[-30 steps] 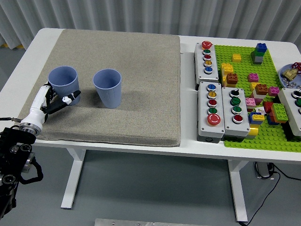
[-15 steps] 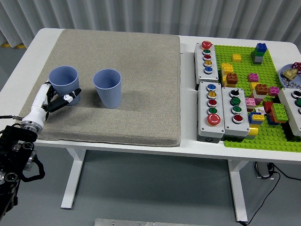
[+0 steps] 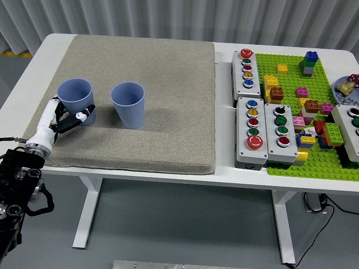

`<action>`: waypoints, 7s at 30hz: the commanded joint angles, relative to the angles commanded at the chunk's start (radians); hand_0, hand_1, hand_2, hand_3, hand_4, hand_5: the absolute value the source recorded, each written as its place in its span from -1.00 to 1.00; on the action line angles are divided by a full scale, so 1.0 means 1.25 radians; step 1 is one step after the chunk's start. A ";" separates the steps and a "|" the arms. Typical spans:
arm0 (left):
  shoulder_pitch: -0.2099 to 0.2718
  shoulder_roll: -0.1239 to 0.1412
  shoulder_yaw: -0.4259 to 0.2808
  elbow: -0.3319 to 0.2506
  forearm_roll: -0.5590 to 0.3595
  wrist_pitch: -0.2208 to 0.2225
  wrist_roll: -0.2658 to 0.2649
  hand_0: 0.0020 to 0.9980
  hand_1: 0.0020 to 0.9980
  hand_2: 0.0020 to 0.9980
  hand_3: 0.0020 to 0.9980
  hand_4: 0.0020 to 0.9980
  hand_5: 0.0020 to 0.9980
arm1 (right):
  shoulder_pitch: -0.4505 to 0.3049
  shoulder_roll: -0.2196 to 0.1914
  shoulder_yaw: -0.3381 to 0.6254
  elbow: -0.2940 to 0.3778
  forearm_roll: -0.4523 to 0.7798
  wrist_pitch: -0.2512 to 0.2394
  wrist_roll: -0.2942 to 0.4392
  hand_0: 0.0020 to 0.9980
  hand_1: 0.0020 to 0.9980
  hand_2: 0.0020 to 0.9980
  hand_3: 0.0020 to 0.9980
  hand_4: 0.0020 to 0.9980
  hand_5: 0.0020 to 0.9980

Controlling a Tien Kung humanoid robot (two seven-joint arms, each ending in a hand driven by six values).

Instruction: Pick cup pour cup place

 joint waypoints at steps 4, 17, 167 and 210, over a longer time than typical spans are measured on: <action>0.001 0.000 0.000 -0.001 -0.001 0.001 -0.001 0.44 0.41 0.81 0.93 0.63 -0.30 | -0.001 0.000 0.000 0.000 -0.001 0.000 0.000 0.48 0.39 0.48 0.20 -0.72 -0.57; 0.003 -0.001 0.001 -0.005 -0.005 0.006 -0.003 0.31 0.37 0.81 0.86 0.60 -0.32 | -0.003 0.001 0.000 0.000 -0.003 0.001 -0.001 0.48 0.39 0.48 0.20 -0.72 -0.57; -0.112 0.290 0.278 -0.292 0.588 0.124 0.104 0.21 0.13 0.38 0.47 0.32 -0.49 | 0.000 -0.014 0.000 0.000 0.000 -0.005 0.009 0.48 0.39 0.48 0.20 -0.70 -0.60; -0.176 0.372 0.439 -0.265 0.588 0.186 0.179 0.23 0.12 0.35 0.42 0.22 -0.68 | -0.005 -0.017 -0.004 0.000 0.003 -0.004 0.010 0.48 0.39 0.48 0.20 -0.70 -0.61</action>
